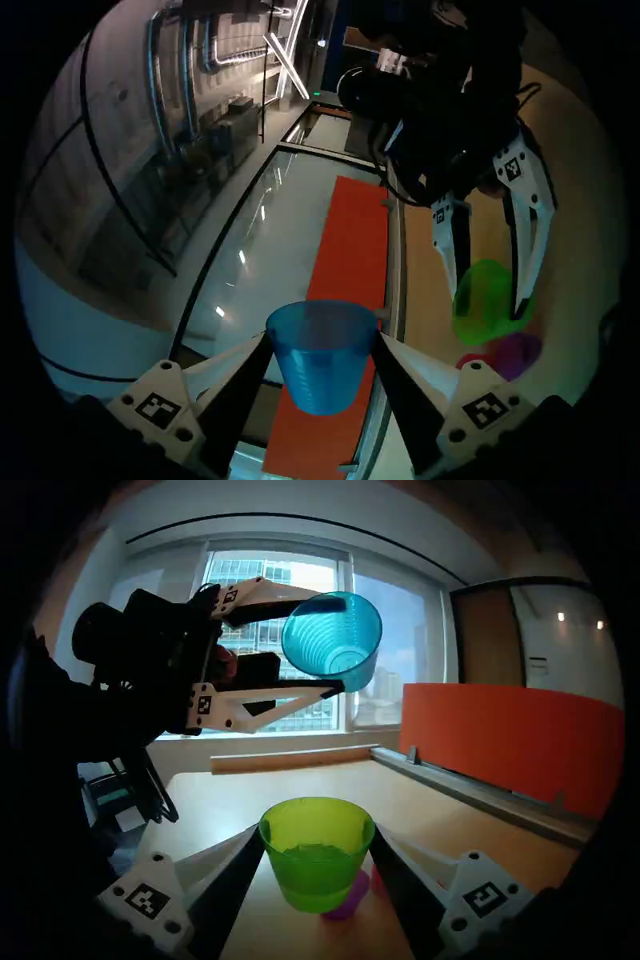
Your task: Pour water
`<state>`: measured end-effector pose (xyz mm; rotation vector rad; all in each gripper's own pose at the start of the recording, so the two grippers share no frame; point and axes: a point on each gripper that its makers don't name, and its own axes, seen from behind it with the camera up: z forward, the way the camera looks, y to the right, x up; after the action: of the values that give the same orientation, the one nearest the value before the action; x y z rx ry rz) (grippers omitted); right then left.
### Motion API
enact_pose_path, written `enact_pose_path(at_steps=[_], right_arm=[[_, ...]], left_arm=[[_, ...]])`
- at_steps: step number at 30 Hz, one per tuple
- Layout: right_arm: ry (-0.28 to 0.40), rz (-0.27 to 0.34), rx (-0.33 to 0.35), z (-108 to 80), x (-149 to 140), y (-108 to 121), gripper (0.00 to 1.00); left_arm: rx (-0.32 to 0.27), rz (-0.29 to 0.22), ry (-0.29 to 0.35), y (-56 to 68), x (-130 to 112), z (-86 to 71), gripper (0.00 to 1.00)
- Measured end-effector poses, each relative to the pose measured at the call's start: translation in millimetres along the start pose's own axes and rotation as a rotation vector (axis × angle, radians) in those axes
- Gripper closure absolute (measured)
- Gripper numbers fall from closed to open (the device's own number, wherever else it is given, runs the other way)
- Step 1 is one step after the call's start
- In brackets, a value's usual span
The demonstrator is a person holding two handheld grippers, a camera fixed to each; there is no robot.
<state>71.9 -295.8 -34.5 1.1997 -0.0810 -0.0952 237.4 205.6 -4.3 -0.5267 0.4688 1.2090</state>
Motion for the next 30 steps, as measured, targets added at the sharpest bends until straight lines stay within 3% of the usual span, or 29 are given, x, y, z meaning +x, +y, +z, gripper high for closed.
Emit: enact_pose_path(at_steps=[10, 21, 30], right_arm=[[0.017, -0.002, -0.005, -2.0, 5.7, 0.9, 0.08], [0.033, -0.003, -0.011, -5.0, 10.5, 2.8, 0.08], [0.042, -0.011, -0.015, -7.7, 16.0, 2.1, 0.08]], left_arm=[[0.007, -0.221, 0.001, -5.9, -6.2, 4.5, 0.14], [0.022, -0.421, 0.01, -12.8, -5.6, -0.4, 0.14], [0.017, -0.632, 0.019, -17.1, -8.3, 1.5, 0.14]])
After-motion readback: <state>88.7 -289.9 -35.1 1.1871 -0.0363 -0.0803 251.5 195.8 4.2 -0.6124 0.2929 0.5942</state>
